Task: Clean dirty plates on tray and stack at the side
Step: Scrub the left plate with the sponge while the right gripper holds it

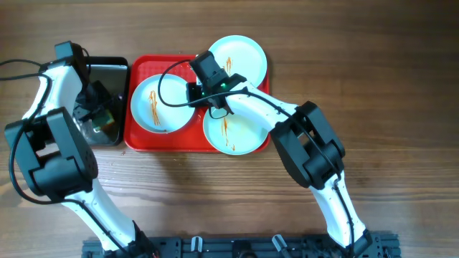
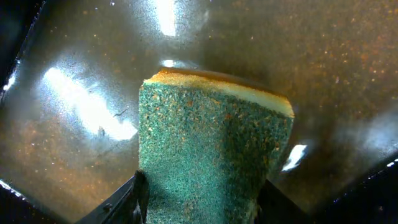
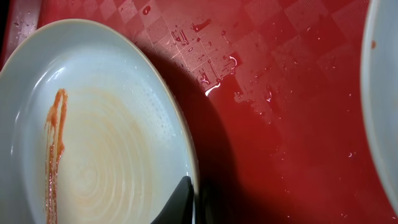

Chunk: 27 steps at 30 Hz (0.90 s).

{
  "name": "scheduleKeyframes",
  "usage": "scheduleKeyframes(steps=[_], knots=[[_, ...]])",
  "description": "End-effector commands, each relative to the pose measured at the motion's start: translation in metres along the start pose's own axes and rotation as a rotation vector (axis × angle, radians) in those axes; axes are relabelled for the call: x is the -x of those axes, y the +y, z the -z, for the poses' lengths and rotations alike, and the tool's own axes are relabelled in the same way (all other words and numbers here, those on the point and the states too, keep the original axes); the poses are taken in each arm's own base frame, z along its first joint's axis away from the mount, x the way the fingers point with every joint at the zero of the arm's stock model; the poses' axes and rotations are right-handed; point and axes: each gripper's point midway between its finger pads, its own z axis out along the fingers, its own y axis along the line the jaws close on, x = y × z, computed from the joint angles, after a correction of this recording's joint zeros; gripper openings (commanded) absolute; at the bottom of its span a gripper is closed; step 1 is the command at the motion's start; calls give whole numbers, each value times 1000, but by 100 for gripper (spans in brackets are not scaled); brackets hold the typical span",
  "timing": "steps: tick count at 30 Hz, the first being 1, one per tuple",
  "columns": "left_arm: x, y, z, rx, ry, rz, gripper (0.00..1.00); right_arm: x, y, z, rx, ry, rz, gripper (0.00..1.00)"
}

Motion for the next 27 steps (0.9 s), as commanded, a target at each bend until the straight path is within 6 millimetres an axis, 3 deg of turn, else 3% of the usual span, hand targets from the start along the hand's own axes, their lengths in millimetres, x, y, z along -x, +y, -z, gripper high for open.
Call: scheduleKeyframes(steps=[1, 2, 5, 8, 12, 14, 16, 20, 22, 24, 25, 27], knots=[[1, 2, -4, 17, 6, -48, 67, -18, -12, -18, -40, 43, 5, 8], [1, 3, 1, 19, 4, -63, 75, -18, -12, -18, -39, 41, 5, 8], [3, 3, 7, 14, -8, -75, 77, -17, -11, -18, -37, 37, 6, 8], [5, -2, 1, -10, -24, -67, 59, -17, -11, -18, -36, 36, 6, 8], [0, -1, -11, -12, -30, -64, 43, -17, -11, -18, -37, 37, 6, 8], [-1, -2, -14, -14, -33, -60, 18, -17, -11, -18, -36, 36, 6, 8], [-1, -2, -14, -14, -32, -56, 4, -17, -11, -18, -36, 36, 6, 8], [-6, -15, -10, -95, -3, -59, 4, -17, -11, -18, -36, 37, 5, 8], [0, -15, 10, -96, -7, -66, 4, -17, -10, -18, -28, 41, 5, 8], [18, -15, 53, -116, -71, -65, 4, -19, -7, -18, -13, 50, 5, 8], [29, -15, 87, -138, -138, -59, 4, -18, -7, -17, -13, 49, 5, 8], [37, -14, 119, -161, -215, -74, 4, -19, -5, -16, -1, 54, 13, 8]])
